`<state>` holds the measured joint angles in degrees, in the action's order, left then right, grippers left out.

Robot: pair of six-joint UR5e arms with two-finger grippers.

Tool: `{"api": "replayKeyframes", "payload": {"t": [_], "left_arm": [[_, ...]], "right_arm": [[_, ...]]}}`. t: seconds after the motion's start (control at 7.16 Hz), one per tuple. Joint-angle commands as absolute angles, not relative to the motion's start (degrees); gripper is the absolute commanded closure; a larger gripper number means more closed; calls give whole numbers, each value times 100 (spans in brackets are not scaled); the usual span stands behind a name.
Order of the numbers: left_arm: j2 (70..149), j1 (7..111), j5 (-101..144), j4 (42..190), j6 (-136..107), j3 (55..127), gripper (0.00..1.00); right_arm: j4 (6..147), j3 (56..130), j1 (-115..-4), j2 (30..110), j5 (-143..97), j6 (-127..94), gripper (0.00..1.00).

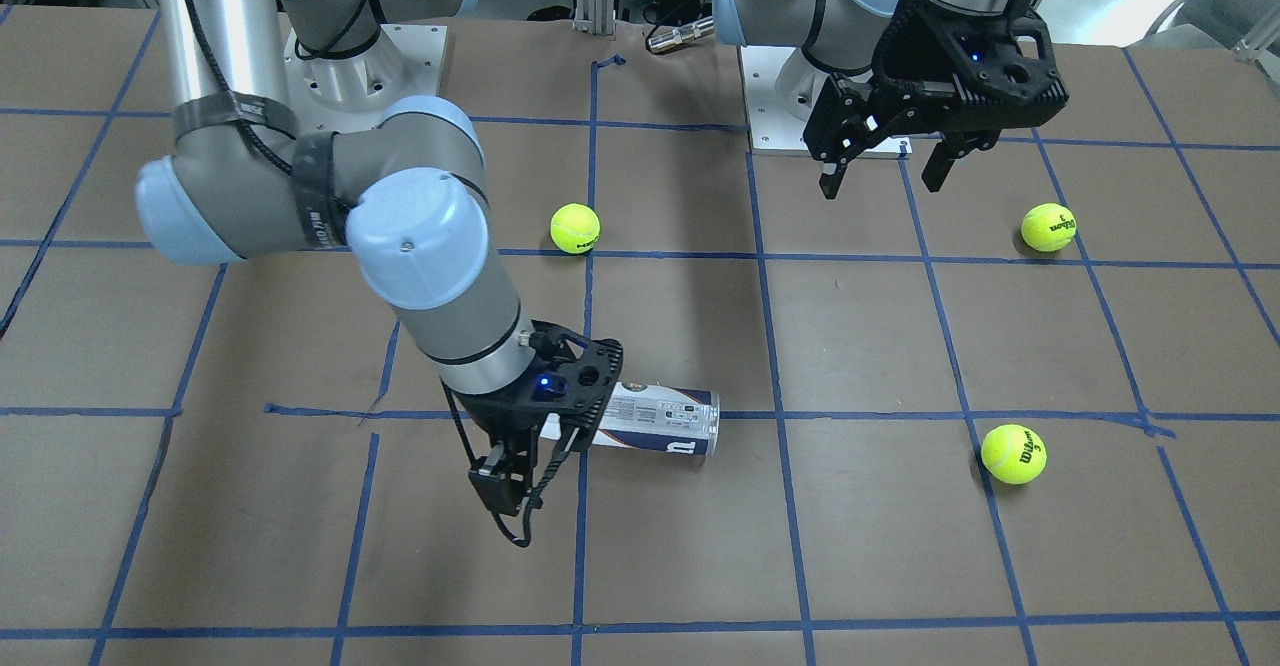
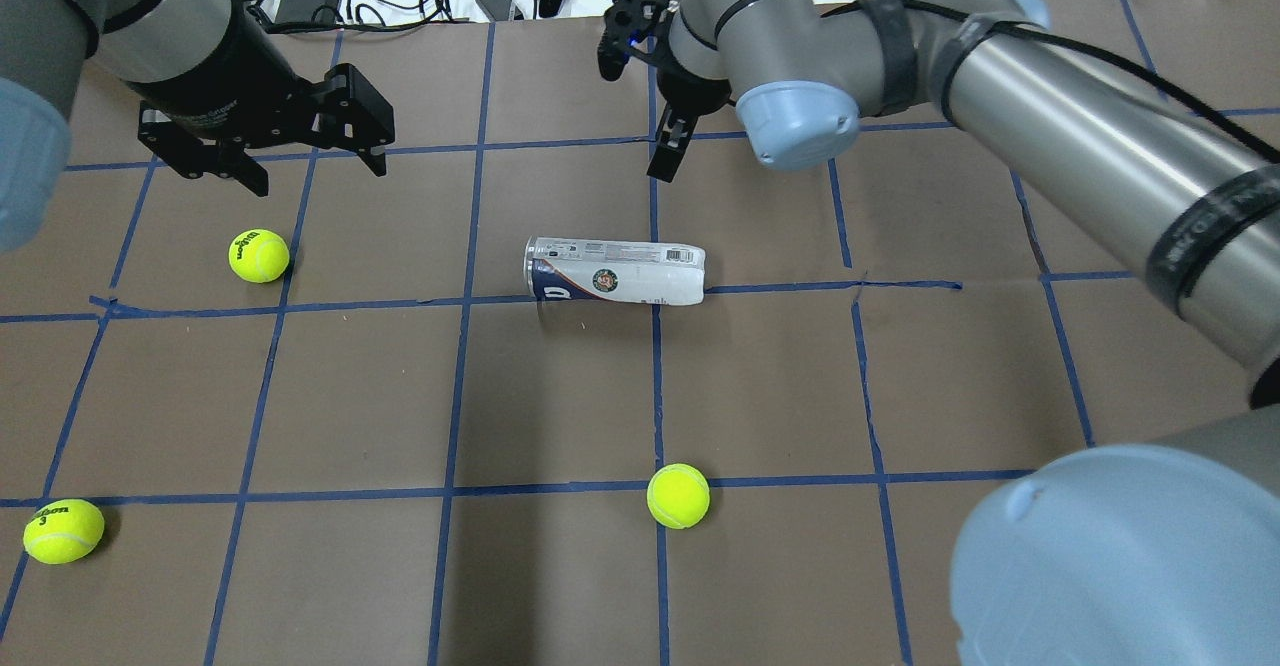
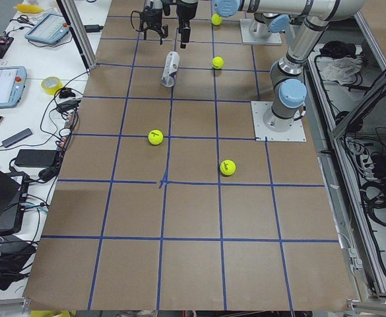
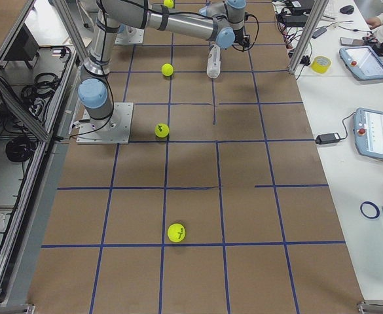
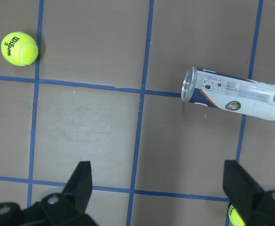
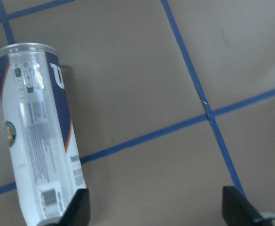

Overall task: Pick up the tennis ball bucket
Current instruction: 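Move the left gripper to the can's open end while the right arm withdraws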

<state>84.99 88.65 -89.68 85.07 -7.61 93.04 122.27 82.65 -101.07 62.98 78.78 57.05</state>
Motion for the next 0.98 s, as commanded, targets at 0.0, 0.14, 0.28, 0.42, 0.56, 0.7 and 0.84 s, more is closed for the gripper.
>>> {"api": "replayKeyframes", "payload": {"t": [0.0,0.14,0.28,0.42,0.56,0.7,0.84], "left_arm": [[8621,8649,-9017,8945,-808,9447,0],[8822,8553,-8948,9008,-782,9579,0],[9155,8543,-8930,8887,-730,9832,0],[9532,8543,-8529,8024,-582,10061,0],[9919,8543,-7882,7581,-363,10159,0],[10210,8534,-7692,7515,-134,10108,0],[10474,8499,-6994,6975,-80,10134,0]], "right_arm": [[12015,8271,-9328,6600,7857,5373,0],[11997,8279,-9055,6783,7857,5335,2],[11623,8279,-8809,7003,7866,5239,0],[11410,8279,-8459,7109,7901,4594,0],[11365,8297,-8185,7310,7971,4370,0],[10955,8323,-8122,7452,7972,4238,0],[10473,8306,-8121,7610,7989,3410,0]]}}
